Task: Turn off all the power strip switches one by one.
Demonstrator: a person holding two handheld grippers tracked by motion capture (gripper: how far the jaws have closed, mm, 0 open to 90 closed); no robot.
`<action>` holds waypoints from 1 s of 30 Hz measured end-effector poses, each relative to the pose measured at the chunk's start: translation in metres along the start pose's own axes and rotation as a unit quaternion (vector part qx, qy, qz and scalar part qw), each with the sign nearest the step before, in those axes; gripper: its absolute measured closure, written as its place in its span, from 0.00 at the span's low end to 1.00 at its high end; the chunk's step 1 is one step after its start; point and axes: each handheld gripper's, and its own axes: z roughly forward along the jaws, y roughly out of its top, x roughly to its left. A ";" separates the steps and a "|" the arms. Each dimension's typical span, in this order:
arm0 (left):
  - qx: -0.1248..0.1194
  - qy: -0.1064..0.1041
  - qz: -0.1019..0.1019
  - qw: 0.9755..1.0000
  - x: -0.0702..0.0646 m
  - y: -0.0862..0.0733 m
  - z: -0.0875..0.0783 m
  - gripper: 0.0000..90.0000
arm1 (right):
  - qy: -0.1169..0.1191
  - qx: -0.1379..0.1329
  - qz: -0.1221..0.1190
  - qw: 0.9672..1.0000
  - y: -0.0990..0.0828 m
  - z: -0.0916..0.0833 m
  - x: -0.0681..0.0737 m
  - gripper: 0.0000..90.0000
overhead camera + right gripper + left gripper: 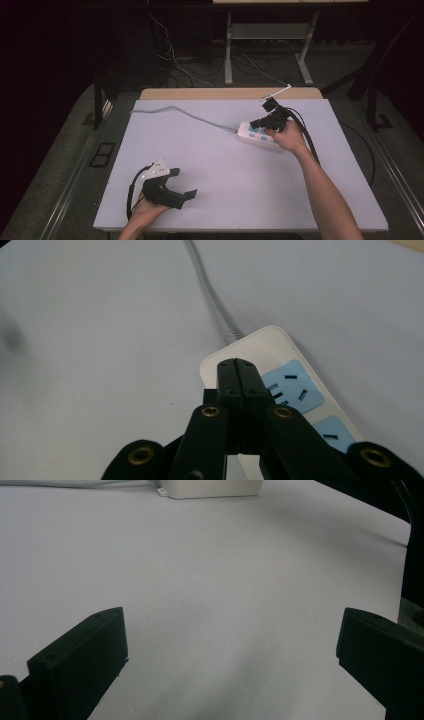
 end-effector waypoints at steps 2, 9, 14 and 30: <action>0.000 0.000 0.000 1.000 0.000 0.000 0.000 0.00 | 0.004 0.001 0.002 1.000 -0.001 0.004 -0.001 1.00; 0.000 0.000 0.001 1.000 0.001 0.000 0.000 0.00 | 0.007 0.011 0.007 1.000 -0.003 0.015 -0.003 1.00; 0.000 0.001 -0.001 1.000 0.001 0.000 -0.001 0.00 | 0.007 0.017 0.009 1.000 -0.005 0.021 -0.004 1.00; 0.001 0.001 0.001 1.000 0.002 0.000 -0.001 0.00 | -0.001 0.039 0.008 0.999 -0.011 0.028 -0.007 1.00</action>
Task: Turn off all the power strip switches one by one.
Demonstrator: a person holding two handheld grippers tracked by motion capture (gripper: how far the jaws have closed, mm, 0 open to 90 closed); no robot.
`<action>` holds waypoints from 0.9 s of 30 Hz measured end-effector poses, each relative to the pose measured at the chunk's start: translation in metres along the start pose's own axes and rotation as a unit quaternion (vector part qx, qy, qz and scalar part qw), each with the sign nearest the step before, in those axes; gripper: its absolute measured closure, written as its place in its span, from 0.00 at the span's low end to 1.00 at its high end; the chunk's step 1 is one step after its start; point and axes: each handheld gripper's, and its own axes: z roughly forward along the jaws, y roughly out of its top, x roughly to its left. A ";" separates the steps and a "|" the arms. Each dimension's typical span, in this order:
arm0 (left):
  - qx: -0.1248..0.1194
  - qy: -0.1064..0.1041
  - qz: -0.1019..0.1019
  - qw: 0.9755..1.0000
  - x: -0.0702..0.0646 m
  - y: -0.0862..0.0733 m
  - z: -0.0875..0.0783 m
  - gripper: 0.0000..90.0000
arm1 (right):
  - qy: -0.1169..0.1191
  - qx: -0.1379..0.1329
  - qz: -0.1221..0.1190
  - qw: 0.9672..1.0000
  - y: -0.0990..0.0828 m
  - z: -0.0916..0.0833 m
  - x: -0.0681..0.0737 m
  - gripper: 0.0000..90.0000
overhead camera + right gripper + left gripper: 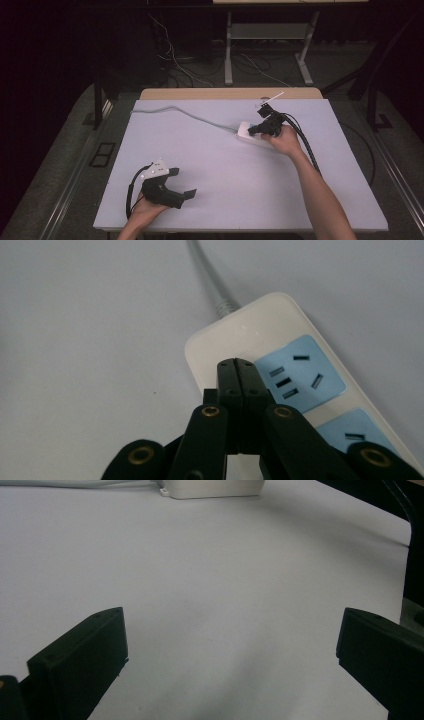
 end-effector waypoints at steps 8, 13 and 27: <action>0.000 0.000 0.001 1.000 -0.001 0.000 0.000 0.00 | 0.002 -0.010 0.001 1.000 -0.004 -0.001 -0.003 1.00; 0.001 0.000 0.002 1.000 -0.001 0.000 0.000 0.00 | 0.004 -0.015 0.003 1.000 -0.006 -0.002 -0.003 1.00; 0.002 0.001 0.005 1.000 -0.003 0.000 0.000 0.00 | 0.008 -0.029 0.008 1.000 -0.008 0.000 -0.005 1.00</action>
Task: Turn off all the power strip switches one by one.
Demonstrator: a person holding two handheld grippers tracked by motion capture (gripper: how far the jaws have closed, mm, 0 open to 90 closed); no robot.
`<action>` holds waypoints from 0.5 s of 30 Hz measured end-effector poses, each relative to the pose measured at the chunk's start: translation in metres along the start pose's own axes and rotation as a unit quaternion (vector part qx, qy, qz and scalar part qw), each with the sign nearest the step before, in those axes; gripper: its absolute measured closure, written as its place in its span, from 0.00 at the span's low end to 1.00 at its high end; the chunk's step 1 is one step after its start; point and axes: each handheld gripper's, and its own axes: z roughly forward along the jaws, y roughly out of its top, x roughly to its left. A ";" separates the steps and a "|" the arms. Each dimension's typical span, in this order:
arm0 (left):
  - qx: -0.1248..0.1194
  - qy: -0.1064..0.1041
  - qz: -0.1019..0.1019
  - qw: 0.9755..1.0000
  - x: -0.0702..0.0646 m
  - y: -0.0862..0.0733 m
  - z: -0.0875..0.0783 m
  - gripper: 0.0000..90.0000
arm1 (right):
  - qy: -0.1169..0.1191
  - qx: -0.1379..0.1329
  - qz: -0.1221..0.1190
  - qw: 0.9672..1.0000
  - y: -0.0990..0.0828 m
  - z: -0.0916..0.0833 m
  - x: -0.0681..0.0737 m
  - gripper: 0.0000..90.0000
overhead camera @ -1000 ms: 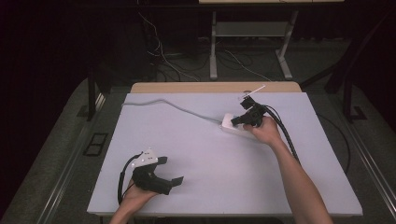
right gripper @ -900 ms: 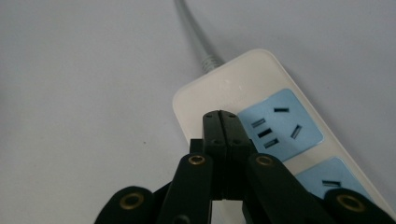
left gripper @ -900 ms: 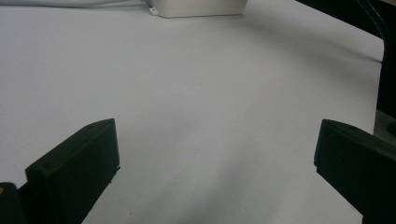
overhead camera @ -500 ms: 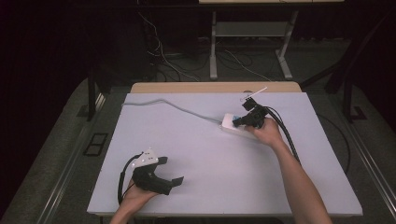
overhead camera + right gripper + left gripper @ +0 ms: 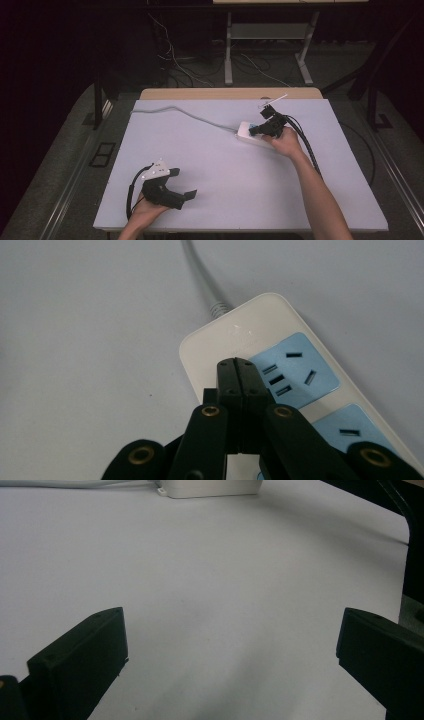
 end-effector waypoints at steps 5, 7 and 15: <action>-0.001 0.000 -0.002 1.000 0.000 0.000 -0.001 0.00 | 0.003 -0.008 0.007 1.000 -0.003 0.001 -0.001 1.00; -0.002 0.000 -0.002 1.000 0.000 0.000 -0.001 0.00 | -0.002 -0.007 -0.003 1.000 -0.002 0.001 0.001 1.00; 0.000 -0.001 -0.001 1.000 0.001 0.000 0.000 0.00 | -0.013 -0.011 -0.016 1.000 -0.004 0.000 0.004 1.00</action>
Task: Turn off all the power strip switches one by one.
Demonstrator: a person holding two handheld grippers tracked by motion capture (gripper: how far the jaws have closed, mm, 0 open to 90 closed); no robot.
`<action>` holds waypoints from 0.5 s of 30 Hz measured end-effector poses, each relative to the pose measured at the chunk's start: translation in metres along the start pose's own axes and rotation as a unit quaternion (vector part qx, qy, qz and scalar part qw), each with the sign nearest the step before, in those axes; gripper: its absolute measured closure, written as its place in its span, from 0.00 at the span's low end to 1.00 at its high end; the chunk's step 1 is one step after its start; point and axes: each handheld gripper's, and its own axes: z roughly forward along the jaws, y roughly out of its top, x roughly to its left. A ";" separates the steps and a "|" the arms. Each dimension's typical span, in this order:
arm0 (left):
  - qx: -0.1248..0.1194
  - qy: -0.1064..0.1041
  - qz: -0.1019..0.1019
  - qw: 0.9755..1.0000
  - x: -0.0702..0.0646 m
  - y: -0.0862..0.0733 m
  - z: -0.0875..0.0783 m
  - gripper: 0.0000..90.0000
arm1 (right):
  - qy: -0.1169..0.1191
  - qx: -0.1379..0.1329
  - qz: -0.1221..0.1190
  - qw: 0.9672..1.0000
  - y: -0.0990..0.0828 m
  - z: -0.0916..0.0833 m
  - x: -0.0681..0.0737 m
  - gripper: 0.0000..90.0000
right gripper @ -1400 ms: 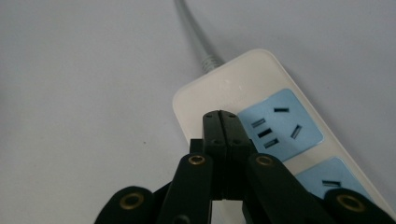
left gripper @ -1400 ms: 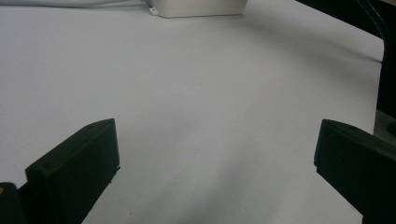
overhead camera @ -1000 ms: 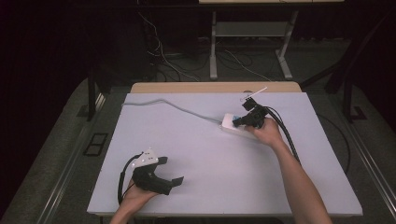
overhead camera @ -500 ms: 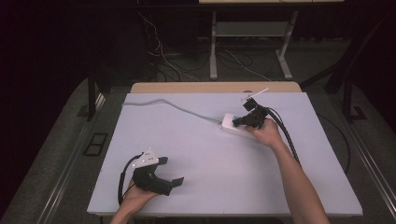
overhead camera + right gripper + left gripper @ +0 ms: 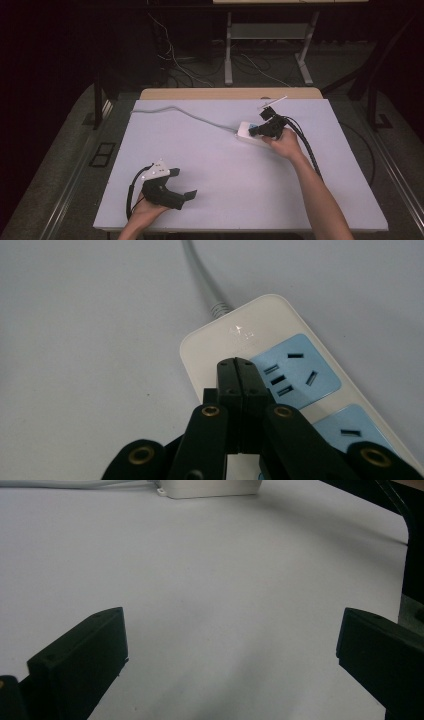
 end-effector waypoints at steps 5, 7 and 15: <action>0.001 -0.001 -0.002 1.000 0.001 0.000 0.001 0.00 | -0.003 0.000 -0.001 1.000 0.000 0.000 0.001 1.00; 0.001 -0.001 -0.002 1.000 0.002 0.000 0.001 0.00 | 0.000 0.001 0.000 1.000 0.001 0.000 0.001 1.00; 0.001 -0.001 -0.004 1.000 0.002 0.000 0.001 0.00 | 0.001 -0.009 -0.004 1.000 0.001 -0.009 -0.001 1.00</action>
